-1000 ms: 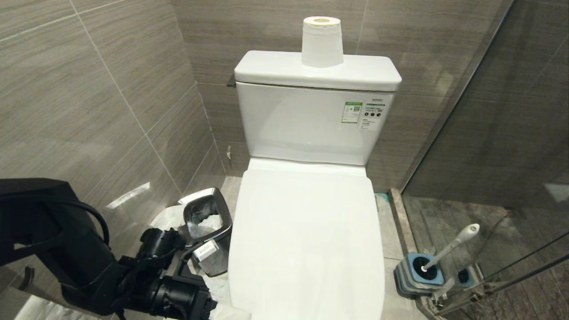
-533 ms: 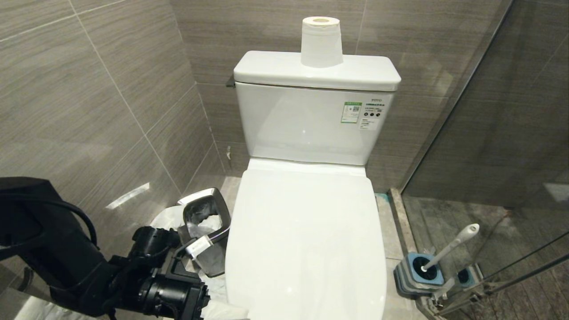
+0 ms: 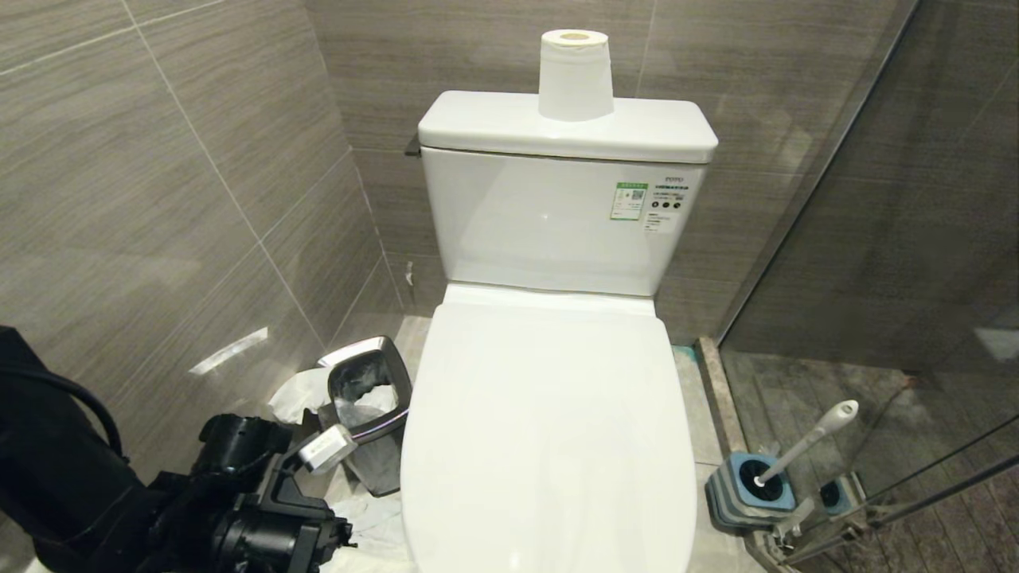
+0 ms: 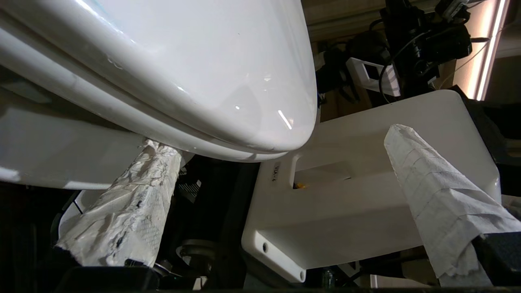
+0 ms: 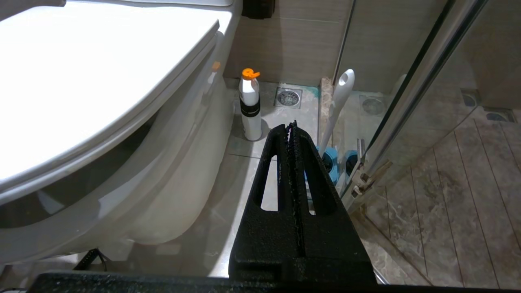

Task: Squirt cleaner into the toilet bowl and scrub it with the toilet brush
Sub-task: Use the left hand to lift the toilet lid slightly

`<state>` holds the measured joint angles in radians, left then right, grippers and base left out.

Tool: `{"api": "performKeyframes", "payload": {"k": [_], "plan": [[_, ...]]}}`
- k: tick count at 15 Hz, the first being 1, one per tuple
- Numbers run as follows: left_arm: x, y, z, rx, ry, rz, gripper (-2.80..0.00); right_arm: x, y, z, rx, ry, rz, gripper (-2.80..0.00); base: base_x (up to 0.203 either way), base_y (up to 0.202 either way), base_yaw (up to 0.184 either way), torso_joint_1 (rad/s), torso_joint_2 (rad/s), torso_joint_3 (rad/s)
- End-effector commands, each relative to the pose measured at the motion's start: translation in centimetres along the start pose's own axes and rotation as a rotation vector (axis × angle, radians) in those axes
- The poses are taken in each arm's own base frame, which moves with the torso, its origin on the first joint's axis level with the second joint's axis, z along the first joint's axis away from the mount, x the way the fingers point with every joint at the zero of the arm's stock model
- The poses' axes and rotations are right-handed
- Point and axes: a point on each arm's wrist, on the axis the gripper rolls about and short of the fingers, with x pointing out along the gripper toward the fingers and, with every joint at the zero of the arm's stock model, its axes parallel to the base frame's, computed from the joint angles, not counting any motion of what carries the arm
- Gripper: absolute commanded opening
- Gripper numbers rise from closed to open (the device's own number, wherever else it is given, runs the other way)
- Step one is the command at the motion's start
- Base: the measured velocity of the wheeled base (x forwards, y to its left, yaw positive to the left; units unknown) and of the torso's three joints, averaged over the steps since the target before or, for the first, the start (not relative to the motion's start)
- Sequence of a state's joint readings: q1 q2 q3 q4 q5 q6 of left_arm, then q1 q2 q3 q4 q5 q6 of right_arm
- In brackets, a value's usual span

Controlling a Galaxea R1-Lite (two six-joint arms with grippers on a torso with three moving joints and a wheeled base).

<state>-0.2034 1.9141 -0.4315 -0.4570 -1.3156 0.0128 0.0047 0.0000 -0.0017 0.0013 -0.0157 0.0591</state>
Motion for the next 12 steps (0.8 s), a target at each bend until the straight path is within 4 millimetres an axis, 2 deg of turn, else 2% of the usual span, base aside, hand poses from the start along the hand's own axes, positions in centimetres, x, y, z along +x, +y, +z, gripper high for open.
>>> {"api": "performKeyframes", "payload": {"k": [1, 3, 12], "plan": [[0.0, -0.7, 0.2, 0.026, -0.001, -0.014, 0.00, 0.0, 0.0, 0.0, 0.001, 0.002, 0.000, -2.80, 0.000, 0.000, 0.000, 0.000, 0.00, 0.000], [0.6, -1.1, 0.2, 0.041, 0.017, -0.029, 0.00, 0.0, 0.0, 0.0, 0.001, 0.002, 0.000, -2.80, 0.000, 0.000, 0.000, 0.000, 0.00, 0.000], [0.6, -2.9, 0.7, 0.050, 0.025, -0.109, 0.00, 0.0, 0.0, 0.0, 0.001, 0.002, 0.000, -2.80, 0.000, 0.000, 0.000, 0.000, 0.00, 0.000]]}}
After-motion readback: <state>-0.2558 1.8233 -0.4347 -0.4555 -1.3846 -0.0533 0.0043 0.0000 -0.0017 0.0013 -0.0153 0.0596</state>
